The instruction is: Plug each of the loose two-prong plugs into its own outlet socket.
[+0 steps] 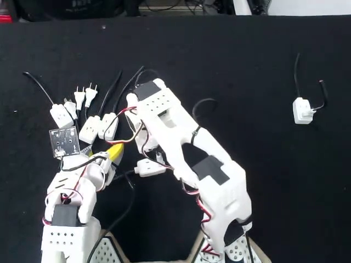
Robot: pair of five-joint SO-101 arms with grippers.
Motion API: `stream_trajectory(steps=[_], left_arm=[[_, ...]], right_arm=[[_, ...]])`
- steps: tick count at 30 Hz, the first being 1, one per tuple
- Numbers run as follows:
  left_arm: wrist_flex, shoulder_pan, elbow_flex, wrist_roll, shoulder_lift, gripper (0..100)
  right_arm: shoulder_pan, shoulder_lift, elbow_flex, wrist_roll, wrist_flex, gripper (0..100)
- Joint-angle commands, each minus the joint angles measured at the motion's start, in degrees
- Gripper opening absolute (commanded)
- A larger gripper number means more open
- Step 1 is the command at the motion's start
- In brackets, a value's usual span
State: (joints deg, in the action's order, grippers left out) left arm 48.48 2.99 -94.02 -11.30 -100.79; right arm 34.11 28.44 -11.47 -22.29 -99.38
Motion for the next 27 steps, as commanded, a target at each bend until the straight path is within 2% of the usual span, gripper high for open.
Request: stream_trajectory(steps=[1, 7, 11, 15, 20, 22, 27], left_arm=[[-0.4, 0.7, 0.7, 0.4, -0.6, 30], [-0.4, 0.7, 0.7, 0.4, -0.6, 30], [-0.4, 0.7, 0.7, 0.4, -0.6, 30], [-0.4, 0.7, 0.7, 0.4, -0.6, 30], [-0.4, 0.7, 0.7, 0.4, -0.6, 30], [-0.4, 0.7, 0.7, 0.4, -0.6, 30], [-0.4, 1.3, 0.7, 0.4, -0.6, 30]], right_arm=[[-1.1, 3.8, -3.4, -0.5, -1.6, 1.1], [-1.1, 4.4, -3.6, 0.0, -1.6, 1.1], [-1.1, 4.4, -3.6, 4.2, -1.8, 1.1], [-1.2, 4.7, -3.6, 5.2, -1.6, 1.1], [-3.3, 3.4, -4.0, 15.6, -1.6, 2.1], [-3.6, 1.4, -3.2, 18.1, -1.6, 7.6], [-2.7, -5.8, -0.2, 25.5, -1.4, 28.7]])
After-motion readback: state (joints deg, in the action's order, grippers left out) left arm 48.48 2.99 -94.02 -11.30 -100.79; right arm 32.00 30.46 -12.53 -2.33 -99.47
